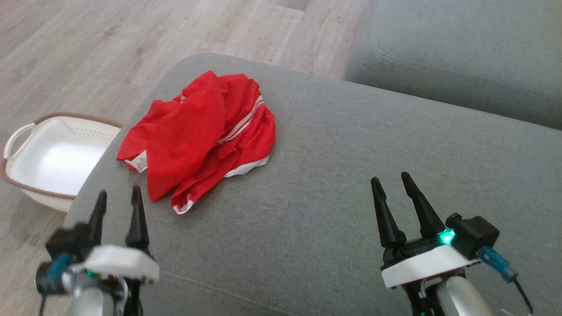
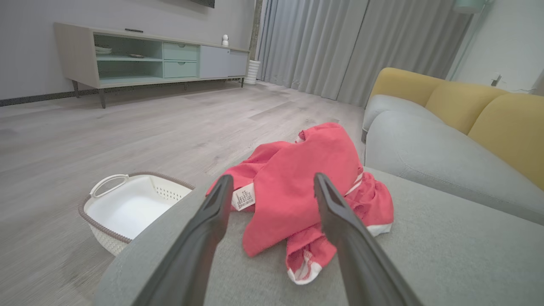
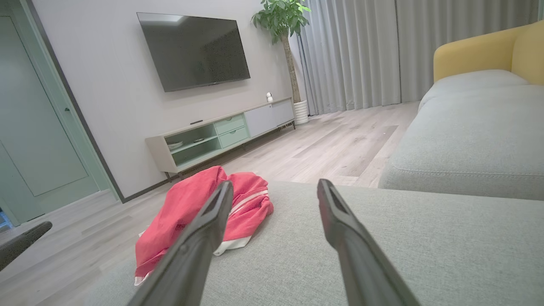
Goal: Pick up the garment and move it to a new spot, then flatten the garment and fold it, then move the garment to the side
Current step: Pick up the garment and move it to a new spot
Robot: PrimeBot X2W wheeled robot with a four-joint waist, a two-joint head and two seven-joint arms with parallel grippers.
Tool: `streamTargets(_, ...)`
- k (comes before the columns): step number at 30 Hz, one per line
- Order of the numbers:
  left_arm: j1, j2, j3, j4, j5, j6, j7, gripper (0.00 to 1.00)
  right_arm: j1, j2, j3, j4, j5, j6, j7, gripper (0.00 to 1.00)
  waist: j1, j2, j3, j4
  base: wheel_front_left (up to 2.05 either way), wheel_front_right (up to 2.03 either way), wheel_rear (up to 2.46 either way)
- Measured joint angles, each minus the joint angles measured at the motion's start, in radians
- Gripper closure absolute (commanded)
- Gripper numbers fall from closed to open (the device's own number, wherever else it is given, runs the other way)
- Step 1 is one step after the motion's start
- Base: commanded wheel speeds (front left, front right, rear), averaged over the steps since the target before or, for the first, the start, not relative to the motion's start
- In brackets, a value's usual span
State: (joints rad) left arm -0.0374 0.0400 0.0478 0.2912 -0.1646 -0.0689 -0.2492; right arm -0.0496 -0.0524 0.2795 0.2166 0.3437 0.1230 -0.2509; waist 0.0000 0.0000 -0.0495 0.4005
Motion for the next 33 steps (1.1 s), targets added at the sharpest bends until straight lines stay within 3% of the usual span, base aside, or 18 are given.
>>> streamTargets(7, -0.182, 0.061, 0.002, 0.035, -0.040, -0.021, 0.127, 0.00, -0.001, -0.004, 0.004, -0.022, -0.002, 0.000, 0.000, 0.00, 0.0000, 0.0000, 0.023, -0.056, 0.00, 0.00, 0.00)
streamTargets(19, -0.508, 0.193, 0.055, 0.120, -0.164, -0.042, 0.486, 0.00, -0.082, -0.050, 0.013, -0.065, -0.007, 0.000, 0.000, 0.00, 0.0000, 0.0000, 0.139, -0.190, 0.00, 0.00, 0.00)
streamTargets(25, -0.627, 0.251, 0.039, 0.259, -0.242, -0.054, 0.662, 0.00, -0.134, -0.073, 0.031, -0.081, -0.011, 0.000, 0.000, 0.00, 0.0001, 0.0000, 0.207, -0.258, 0.00, 0.00, 0.00)
streamTargets(33, -0.690, 0.320, 0.008, 0.468, -0.252, -0.055, 0.823, 0.00, -0.167, -0.081, 0.032, -0.093, -0.011, 0.000, 0.000, 0.00, 0.0001, 0.0000, 0.282, -0.334, 0.00, 0.00, 0.00)
